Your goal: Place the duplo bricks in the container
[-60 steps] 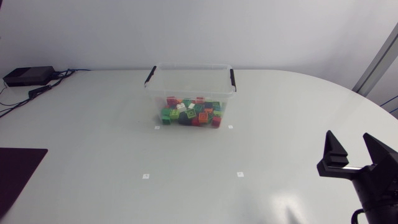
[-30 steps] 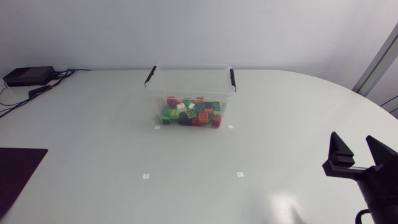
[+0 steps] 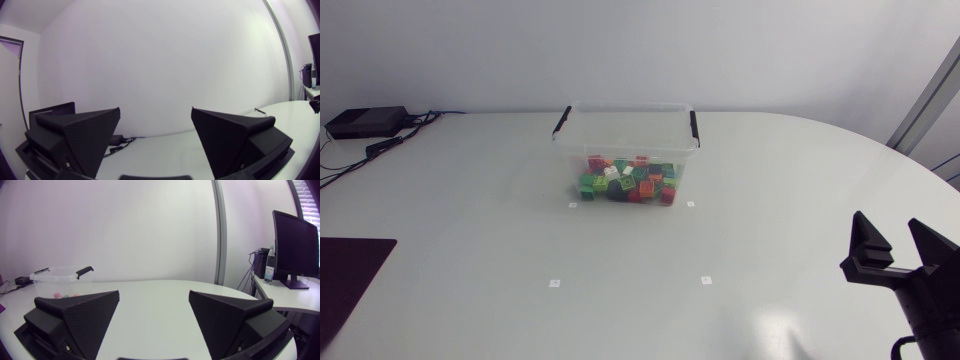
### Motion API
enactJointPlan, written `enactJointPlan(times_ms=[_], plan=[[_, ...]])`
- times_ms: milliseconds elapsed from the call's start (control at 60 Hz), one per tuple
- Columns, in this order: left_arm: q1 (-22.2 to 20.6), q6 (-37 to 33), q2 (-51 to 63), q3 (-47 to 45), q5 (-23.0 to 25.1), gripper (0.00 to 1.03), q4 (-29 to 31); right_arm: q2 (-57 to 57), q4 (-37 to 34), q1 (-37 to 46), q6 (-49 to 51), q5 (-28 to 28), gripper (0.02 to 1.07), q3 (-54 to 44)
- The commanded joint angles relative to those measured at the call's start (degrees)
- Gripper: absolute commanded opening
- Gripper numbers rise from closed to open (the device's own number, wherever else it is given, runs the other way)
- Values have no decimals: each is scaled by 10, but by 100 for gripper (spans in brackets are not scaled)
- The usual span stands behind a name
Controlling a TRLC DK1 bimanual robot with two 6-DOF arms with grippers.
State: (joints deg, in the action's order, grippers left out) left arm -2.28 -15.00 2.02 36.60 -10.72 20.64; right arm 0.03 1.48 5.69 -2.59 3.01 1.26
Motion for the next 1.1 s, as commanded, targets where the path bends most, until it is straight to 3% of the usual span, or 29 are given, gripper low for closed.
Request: enactJointPlan(times_ms=[0,117,1083], plan=[[-4,1,-18,-36,6,99,-16,-4,-5,-4,-15,-2,102,-15],[-16,-1,-27,-88,8,99,-32,-4,-6,-4,-13,-3,102,-15],[23,150,-20,-366,107,99,-206,0,-15,-57,26,-30,102,-13]])
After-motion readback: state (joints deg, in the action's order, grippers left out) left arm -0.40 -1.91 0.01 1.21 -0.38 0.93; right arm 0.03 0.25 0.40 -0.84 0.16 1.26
